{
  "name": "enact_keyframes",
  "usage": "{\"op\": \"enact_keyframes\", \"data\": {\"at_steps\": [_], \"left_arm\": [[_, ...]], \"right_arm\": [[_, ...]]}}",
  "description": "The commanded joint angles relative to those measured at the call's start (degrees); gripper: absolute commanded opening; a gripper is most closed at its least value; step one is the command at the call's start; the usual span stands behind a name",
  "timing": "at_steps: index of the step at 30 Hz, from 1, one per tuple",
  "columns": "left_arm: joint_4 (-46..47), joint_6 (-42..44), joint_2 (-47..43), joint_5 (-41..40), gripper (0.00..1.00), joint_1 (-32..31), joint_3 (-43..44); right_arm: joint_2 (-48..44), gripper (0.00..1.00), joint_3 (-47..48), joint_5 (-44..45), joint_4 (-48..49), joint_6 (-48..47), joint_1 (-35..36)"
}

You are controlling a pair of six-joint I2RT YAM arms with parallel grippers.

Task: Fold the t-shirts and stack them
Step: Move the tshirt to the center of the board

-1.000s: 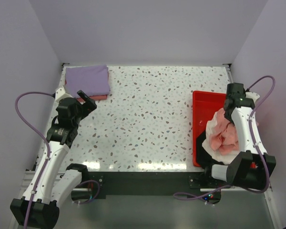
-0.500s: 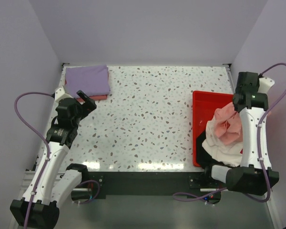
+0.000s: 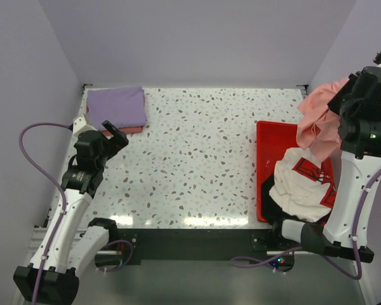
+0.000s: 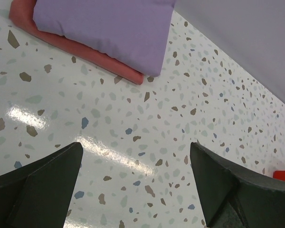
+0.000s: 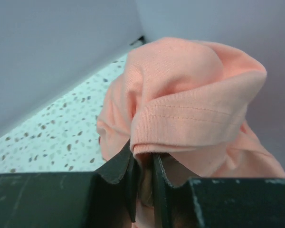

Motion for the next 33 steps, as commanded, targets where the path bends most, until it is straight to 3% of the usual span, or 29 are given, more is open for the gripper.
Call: {"op": "enact_keyframes", "data": {"at_steps": [1, 2, 3, 5, 8, 9, 15, 19, 23, 26, 28, 33], "left_arm": [[1.1, 0.3, -0.3, 0.2, 1.00, 0.0, 1.2], [0.6, 0.3, -0.3, 0.5, 1.00, 0.0, 1.5], [0.3, 0.2, -0.6, 0.9, 1.00, -0.1, 1.7], [0.5, -0.1, -1.1, 3.2, 1.00, 0.0, 1.2], [1.6, -0.4, -2.4, 5.9, 1.00, 0.0, 0.0], [1.5, -1.0, -2.8, 6.1, 1.00, -0.1, -0.3], [-1.6, -1.3, -3.1, 7.4, 1.00, 0.0, 1.0], [-3.2, -1.2, -4.5, 9.6, 1.00, 0.0, 0.3], [-5.3, -1.1, -5.5, 9.9, 1.00, 0.0, -0.5], [-5.7, -1.4, -5.7, 10.1, 1.00, 0.0, -1.5], [-5.4, -1.6, -5.1, 10.5, 1.00, 0.0, -2.2], [-6.0, -1.1, -2.3, 11.5, 1.00, 0.0, -3.2]], "right_arm": [[4.3, 0.04, 4.0, -21.4, 4.1, -5.5, 0.0], [5.8, 0.04, 3.5, -26.0, 5.3, -6.4, 0.0], [6.3, 0.05, 2.9, -37.3, 6.9, -7.6, 0.5], [7.5, 0.06, 1.6, -43.3, 9.8, -10.4, 3.3], [10.5, 0.10, 3.0, -36.5, 10.2, -16.8, 19.1], [13.1, 0.10, 3.8, -38.7, 10.2, -17.8, 24.6], [20.5, 0.13, 7.2, -46.5, 12.9, -20.9, 38.2], [21.9, 0.16, -2.0, -52.5, 21.2, -25.7, 42.8], [22.5, 0.20, -8.1, -47.1, 25.8, -27.4, 44.0], [24.1, 0.33, -10.6, -43.2, 26.2, -28.1, 44.1], [25.6, 0.37, -12.4, -38.8, 25.7, -28.4, 44.0], [30.7, 0.70, -13.1, -29.0, 21.0, -26.5, 43.9]]}}
